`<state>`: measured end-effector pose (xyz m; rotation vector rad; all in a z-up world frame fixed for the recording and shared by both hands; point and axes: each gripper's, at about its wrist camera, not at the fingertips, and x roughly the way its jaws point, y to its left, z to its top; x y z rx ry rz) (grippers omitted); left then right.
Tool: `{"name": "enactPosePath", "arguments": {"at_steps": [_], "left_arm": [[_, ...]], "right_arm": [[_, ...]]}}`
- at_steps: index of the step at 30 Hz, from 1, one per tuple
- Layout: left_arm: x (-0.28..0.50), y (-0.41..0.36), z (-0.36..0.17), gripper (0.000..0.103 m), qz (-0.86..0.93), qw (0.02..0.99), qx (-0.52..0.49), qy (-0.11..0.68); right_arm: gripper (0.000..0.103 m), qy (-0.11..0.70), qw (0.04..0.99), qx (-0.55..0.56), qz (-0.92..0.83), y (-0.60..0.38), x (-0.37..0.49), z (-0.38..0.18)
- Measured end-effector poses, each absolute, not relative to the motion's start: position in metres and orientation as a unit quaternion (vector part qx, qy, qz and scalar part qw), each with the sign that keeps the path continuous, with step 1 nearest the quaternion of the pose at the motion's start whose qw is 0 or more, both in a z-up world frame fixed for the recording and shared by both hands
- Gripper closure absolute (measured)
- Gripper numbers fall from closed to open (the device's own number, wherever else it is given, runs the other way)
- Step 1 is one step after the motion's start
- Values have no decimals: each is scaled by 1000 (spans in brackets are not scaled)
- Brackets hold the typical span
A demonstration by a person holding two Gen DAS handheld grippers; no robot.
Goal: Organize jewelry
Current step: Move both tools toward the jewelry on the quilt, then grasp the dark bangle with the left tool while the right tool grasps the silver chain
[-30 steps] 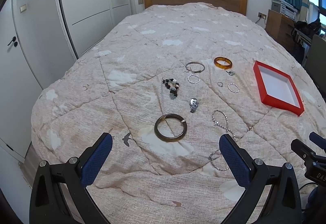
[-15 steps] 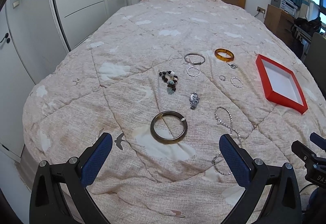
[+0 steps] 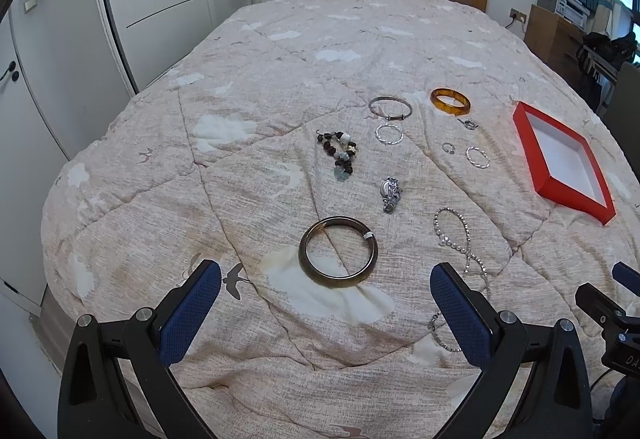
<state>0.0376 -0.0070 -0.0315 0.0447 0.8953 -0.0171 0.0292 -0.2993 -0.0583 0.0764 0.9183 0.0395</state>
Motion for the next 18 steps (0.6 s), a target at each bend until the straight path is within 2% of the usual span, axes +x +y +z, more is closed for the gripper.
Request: {"name": "enactPosePath", "arguments": {"at_steps": [13, 15, 17, 18], "left_arm": [[58, 7, -54, 1, 2, 886, -6, 463], [64, 9, -59, 1, -1, 883, -11, 469], [71, 8, -64, 1, -6, 882, -10, 472], [74, 6, -66, 1, -9, 880, -9, 475]], "right_arm": [[7, 459, 887, 37, 44, -291, 42, -71], [12, 464, 883, 40, 57, -287, 47, -75], [26, 470, 878, 44, 71, -284, 54, -81], [29, 474, 876, 45, 77, -282, 58, -83]]}}
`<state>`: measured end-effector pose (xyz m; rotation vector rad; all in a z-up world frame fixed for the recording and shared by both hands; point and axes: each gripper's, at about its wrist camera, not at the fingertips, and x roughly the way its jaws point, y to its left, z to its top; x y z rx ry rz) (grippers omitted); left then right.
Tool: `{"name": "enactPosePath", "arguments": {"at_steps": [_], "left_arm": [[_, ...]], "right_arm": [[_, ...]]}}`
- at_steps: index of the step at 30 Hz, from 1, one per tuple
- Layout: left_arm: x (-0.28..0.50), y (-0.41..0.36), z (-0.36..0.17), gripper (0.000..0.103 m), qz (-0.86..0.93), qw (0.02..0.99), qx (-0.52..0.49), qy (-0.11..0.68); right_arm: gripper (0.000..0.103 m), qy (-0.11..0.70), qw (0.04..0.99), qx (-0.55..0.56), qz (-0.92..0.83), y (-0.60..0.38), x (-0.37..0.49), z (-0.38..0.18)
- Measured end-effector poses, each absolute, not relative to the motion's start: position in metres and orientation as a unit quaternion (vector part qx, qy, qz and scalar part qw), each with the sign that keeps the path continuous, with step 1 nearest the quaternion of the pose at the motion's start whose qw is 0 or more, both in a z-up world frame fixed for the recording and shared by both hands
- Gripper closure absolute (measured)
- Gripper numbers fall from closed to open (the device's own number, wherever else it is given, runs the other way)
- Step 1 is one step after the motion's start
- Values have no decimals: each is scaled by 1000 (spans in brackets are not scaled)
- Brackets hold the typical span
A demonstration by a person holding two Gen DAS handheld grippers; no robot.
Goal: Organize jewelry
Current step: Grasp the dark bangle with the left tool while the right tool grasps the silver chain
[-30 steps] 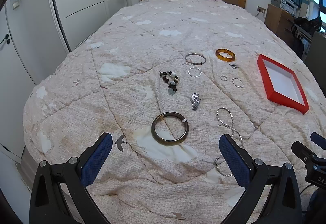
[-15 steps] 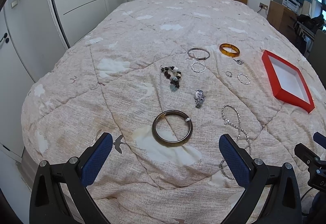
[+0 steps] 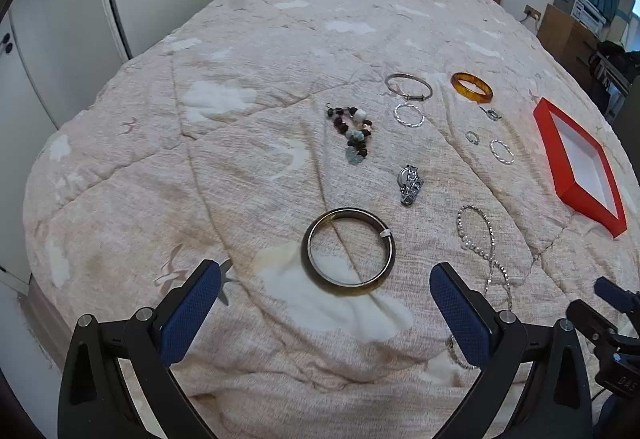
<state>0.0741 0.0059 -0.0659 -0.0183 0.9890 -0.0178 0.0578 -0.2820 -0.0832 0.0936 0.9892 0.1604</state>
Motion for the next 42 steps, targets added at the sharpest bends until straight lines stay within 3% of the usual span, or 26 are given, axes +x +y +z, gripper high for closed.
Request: {"name": "enactPosePath", "arguments": {"at_steps": [3, 5, 8, 12, 20, 27, 28, 30, 32, 42], "left_arm": [[87, 2, -75, 1, -16, 875, -10, 483], [92, 1, -78, 8, -21, 872, -15, 488], [99, 2, -84, 20, -24, 867, -18, 497], [106, 13, -96, 24, -8, 858, -29, 513], [128, 33, -128, 46, 12, 829, -52, 556], [137, 32, -148, 59, 20, 817, -33, 576], [139, 31, -149, 65, 20, 816, -31, 576], [141, 29, -151, 78, 18, 817, -29, 576], [141, 24, -150, 92, 17, 816, -25, 577], [118, 21, -116, 94, 24, 830, -41, 555]], "right_arm": [[43, 487, 866, 54, 101, -276, 70, -93], [52, 493, 860, 58, 117, -272, 77, -99], [57, 502, 851, 74, 138, -267, 88, -107], [58, 509, 842, 86, 157, -260, 99, -118], [58, 530, 823, 93, 180, -244, 123, -139], [58, 543, 812, 99, 188, -236, 142, -156], [60, 544, 811, 101, 191, -234, 143, -158], [74, 547, 810, 94, 191, -231, 145, -162], [94, 552, 807, 93, 189, -232, 146, -165], [99, 533, 816, 88, 204, -241, 124, -140]]}}
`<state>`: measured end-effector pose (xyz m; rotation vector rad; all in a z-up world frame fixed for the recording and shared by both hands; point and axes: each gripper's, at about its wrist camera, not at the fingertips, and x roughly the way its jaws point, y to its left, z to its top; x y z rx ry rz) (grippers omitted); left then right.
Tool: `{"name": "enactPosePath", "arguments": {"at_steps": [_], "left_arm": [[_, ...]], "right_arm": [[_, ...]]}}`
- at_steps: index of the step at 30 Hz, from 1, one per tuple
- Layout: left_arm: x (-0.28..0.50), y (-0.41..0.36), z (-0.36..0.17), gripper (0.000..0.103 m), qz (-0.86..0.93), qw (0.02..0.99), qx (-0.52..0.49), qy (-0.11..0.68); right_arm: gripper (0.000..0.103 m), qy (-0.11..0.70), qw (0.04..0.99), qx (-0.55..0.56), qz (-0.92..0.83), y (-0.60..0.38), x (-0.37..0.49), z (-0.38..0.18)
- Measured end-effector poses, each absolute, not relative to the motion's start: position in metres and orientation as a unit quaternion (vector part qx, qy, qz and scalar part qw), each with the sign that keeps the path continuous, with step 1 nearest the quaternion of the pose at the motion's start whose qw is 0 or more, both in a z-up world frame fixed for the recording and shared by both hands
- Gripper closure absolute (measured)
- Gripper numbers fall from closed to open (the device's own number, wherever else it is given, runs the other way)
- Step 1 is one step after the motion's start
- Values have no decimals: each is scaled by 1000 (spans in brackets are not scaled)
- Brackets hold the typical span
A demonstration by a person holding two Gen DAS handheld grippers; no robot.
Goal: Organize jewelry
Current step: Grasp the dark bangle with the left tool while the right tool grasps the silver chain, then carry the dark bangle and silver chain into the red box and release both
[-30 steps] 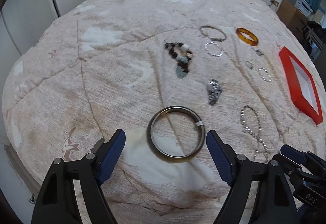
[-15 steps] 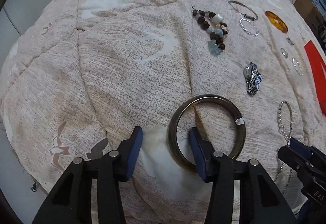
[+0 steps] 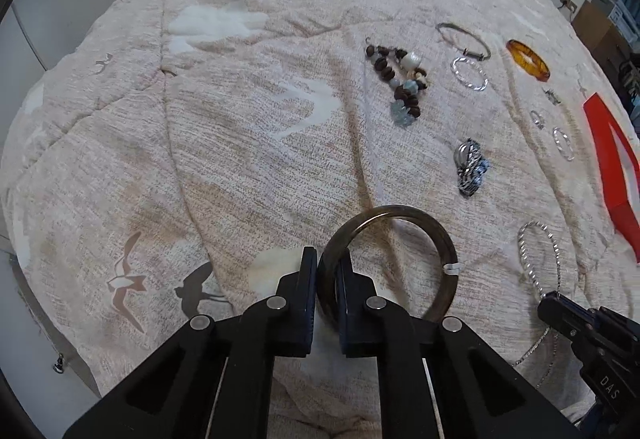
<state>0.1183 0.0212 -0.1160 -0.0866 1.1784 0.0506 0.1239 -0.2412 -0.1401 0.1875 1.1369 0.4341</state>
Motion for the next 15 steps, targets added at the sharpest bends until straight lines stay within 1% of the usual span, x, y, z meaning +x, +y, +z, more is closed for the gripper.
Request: {"name": "enactPosePath", "arguments": {"at_steps": [11, 15], "left_arm": [[92, 19, -68, 94, 10, 860, -33, 509], [90, -2, -56, 94, -1, 869, -25, 494]], "right_arm": [[99, 473, 850, 93, 214, -257, 82, -78], [99, 447, 864, 101, 206, -274, 69, -55]]}}
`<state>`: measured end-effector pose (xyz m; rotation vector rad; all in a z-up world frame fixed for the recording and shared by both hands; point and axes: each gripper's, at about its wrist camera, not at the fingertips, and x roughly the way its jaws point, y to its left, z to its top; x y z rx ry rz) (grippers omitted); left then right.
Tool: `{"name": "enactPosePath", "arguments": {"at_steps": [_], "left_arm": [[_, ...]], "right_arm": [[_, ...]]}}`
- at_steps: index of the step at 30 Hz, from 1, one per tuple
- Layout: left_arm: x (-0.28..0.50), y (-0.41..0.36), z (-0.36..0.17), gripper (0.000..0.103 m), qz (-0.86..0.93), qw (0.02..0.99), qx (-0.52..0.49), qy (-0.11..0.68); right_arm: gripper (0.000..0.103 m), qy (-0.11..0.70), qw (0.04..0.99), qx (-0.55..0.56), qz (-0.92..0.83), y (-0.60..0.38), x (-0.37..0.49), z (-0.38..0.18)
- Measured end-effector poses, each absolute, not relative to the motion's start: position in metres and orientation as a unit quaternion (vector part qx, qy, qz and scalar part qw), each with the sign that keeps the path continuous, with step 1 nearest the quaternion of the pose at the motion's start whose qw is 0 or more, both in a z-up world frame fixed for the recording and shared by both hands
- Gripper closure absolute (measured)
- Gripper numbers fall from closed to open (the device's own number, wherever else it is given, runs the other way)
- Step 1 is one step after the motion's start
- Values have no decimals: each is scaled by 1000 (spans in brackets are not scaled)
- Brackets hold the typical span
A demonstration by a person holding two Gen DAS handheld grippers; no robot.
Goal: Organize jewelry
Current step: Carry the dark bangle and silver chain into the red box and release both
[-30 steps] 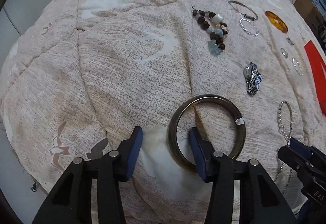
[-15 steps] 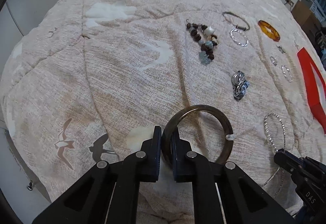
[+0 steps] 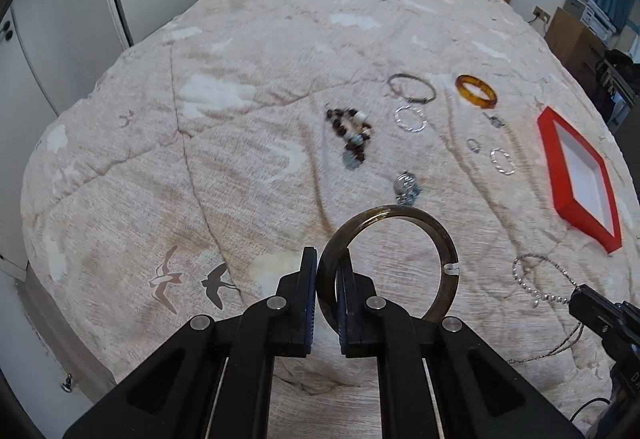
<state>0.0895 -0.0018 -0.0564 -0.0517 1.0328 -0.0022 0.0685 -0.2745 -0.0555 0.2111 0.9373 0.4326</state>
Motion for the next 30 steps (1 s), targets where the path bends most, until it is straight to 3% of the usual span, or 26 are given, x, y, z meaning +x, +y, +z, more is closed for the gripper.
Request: {"name": "enactPosePath", "arguments": {"at_steps": [16, 30], "left_arm": [[126, -123, -12, 94, -98, 876, 4, 471], [192, -265, -24, 94, -159, 865, 24, 475]], "right_arm": [[99, 368, 915, 102, 129, -383, 82, 9], [99, 339, 935, 85, 65, -481, 151, 17]]}}
